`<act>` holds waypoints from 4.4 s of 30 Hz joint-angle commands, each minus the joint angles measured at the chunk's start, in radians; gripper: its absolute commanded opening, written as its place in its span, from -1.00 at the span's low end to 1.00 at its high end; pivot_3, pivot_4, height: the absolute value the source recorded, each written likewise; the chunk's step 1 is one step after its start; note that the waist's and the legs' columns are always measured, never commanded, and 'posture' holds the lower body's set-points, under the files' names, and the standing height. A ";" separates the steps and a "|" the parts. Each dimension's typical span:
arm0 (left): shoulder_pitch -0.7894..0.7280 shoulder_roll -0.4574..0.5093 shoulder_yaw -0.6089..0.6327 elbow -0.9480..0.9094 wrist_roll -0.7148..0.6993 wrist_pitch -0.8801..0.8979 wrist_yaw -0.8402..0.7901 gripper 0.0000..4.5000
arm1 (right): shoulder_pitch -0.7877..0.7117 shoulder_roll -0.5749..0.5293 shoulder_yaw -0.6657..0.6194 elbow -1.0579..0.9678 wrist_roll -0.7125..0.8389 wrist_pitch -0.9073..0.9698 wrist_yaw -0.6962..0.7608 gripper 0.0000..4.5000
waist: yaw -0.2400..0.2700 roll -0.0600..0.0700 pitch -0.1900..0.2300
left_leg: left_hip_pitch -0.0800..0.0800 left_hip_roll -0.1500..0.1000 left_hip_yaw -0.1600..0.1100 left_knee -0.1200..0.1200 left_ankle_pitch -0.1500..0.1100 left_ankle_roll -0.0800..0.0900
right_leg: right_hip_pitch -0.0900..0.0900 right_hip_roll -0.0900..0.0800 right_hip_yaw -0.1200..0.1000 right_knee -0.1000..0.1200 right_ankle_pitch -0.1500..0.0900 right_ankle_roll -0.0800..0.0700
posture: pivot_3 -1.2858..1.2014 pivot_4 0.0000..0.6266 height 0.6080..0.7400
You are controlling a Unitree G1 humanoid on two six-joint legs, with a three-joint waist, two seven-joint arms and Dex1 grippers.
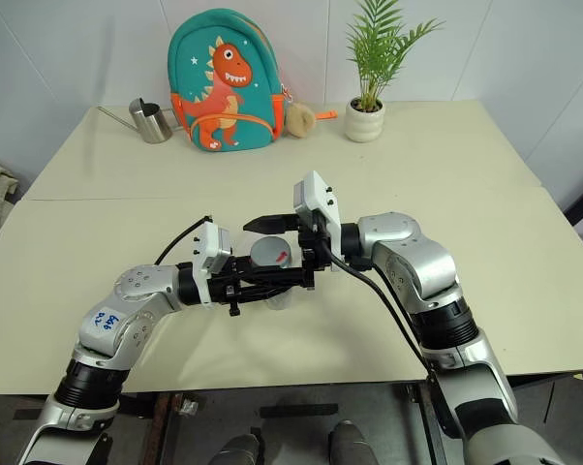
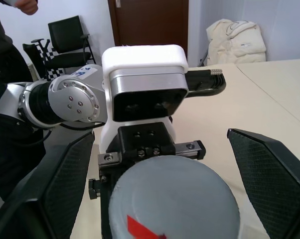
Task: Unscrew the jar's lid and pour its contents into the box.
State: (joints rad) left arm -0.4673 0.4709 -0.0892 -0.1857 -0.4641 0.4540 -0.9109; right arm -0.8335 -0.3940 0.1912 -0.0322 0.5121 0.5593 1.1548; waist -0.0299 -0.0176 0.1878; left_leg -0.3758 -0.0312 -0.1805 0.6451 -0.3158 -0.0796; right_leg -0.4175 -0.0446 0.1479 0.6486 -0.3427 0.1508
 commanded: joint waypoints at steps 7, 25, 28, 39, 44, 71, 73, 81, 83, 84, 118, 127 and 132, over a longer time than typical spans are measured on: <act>-0.011 0.004 0.003 -0.032 -0.002 -0.024 -0.012 -0.16 | -0.017 -0.029 -0.073 0.103 -0.019 -0.087 0.012 1.00 | -0.001 0.000 0.000 | 0.000 0.000 0.000 0.000 0.000 0.000 | 0.000 0.000 0.000 0.000 0.000 0.000 | 0.03 -0.52 1.00; 0.004 0.015 0.026 -0.039 -0.001 -0.023 -0.006 -0.16 | 0.012 -0.187 -0.225 0.117 0.097 -0.061 0.121 1.00 | -0.003 0.000 0.000 | 0.000 0.000 0.001 0.000 0.000 0.000 | 0.000 0.000 0.000 0.000 0.000 0.000 | 0.03 -0.52 1.00; 0.000 0.016 0.026 -0.034 0.000 -0.023 -0.007 -0.16 | 0.007 -0.173 -0.228 0.078 0.129 -0.024 0.109 1.00 | -0.002 0.000 0.000 | 0.000 0.000 0.001 0.000 0.000 0.000 | 0.000 0.000 0.000 0.000 0.000 0.000 | 0.03 -0.52 1.00; -0.036 0.005 0.016 -0.006 0.008 -0.025 -0.010 -0.16 | 0.012 -0.024 -0.067 -0.040 0.061 -0.009 -0.007 1.00 | 0.002 0.000 0.000 | 0.000 -0.001 0.001 0.002 0.000 -0.001 | -0.001 -0.001 0.000 0.003 0.000 0.000 | 0.03 -0.52 1.00; -0.038 0.000 0.013 -0.010 0.008 -0.021 -0.007 -0.16 | -0.012 0.008 -0.033 0.000 0.011 -0.032 -0.030 1.00 | 0.001 0.000 0.000 | 0.000 0.000 0.000 0.001 0.001 -0.001 | -0.001 0.000 0.000 0.004 0.000 0.000 | 0.03 -0.52 1.00; -0.039 0.016 0.016 0.000 0.006 -0.024 -0.022 -0.16 | 0.038 -0.061 -0.136 0.021 0.048 -0.051 -0.009 1.00 | -0.001 0.000 0.000 | 0.000 0.000 0.001 0.001 0.001 -0.002 | -0.002 0.000 0.000 0.005 0.000 0.000 | 0.03 -0.52 1.00; -0.040 0.018 0.017 0.001 0.005 -0.024 -0.023 -0.16 | 0.051 -0.073 -0.141 0.009 0.058 -0.045 -0.002 1.00 | 0.000 0.000 0.000 | 0.000 0.000 0.001 0.001 0.001 -0.002 | -0.002 0.000 -0.001 0.005 0.000 0.000 | 0.03 -0.52 1.00; -0.040 0.029 0.027 0.005 0.006 -0.028 -0.033 -0.16 | 0.076 -0.109 -0.136 -0.034 0.095 -0.021 0.053 1.00 | -0.001 0.000 0.000 | 0.000 0.000 0.001 0.001 0.001 -0.001 | -0.002 0.000 0.000 0.004 0.000 0.000 | 0.03 -0.52 1.00; -0.041 0.034 0.034 0.007 0.006 -0.027 -0.034 -0.16 | 0.081 -0.118 -0.134 -0.046 0.103 -0.016 0.071 1.00 | 0.000 0.000 0.000 | 0.000 0.000 0.001 0.001 0.001 -0.001 | -0.002 0.000 0.000 0.004 0.000 0.000 | 0.03 -0.52 1.00; -0.041 0.036 0.037 0.007 0.005 -0.026 -0.033 -0.16 | 0.078 -0.118 -0.135 -0.047 0.104 -0.016 0.076 1.00 | 0.000 0.000 0.000 | 0.000 0.000 0.001 0.001 0.001 -0.001 | -0.002 0.000 0.000 0.004 0.000 0.000 | 0.03 -0.52 1.00; -0.056 0.021 0.027 0.011 -0.001 -0.015 -0.034 -0.16 | -0.041 0.021 -0.039 0.070 -0.032 -0.082 -0.008 1.00 | -0.002 0.000 0.000 | -0.002 0.000 0.002 0.001 0.001 -0.002 | -0.006 -0.001 -0.002 0.007 0.000 0.000 | 0.03 -0.52 1.00; -0.052 0.025 0.029 0.010 0.000 -0.015 -0.034 -0.16 | -0.010 -0.024 -0.059 0.076 -0.028 -0.091 0.019 1.00 | -0.002 0.000 0.000 | -0.002 0.000 0.003 0.000 0.001 -0.002 | -0.008 -0.001 -0.003 0.007 0.000 0.000 | 0.03 -0.52 1.00; -0.051 0.025 0.030 0.010 0.000 -0.016 -0.032 -0.16 | 0.007 -0.037 -0.066 0.064 -0.017 -0.080 0.033 1.00 | -0.001 0.000 0.000 | -0.002 0.000 0.003 0.001 0.001 -0.002 | -0.008 -0.001 -0.003 0.008 0.000 0.000 | 0.03 -0.52 1.00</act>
State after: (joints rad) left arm -0.5047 0.4908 -0.0767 -0.1452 -0.4542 0.4531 -0.9372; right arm -0.8296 -0.4158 0.1561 0.0537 0.4814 0.4815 1.1862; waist -0.0310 -0.0176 0.1878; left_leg -0.3780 -0.0314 -0.1776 0.6458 -0.3144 -0.0820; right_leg -0.4252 -0.0458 0.1451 0.6563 -0.3424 0.1503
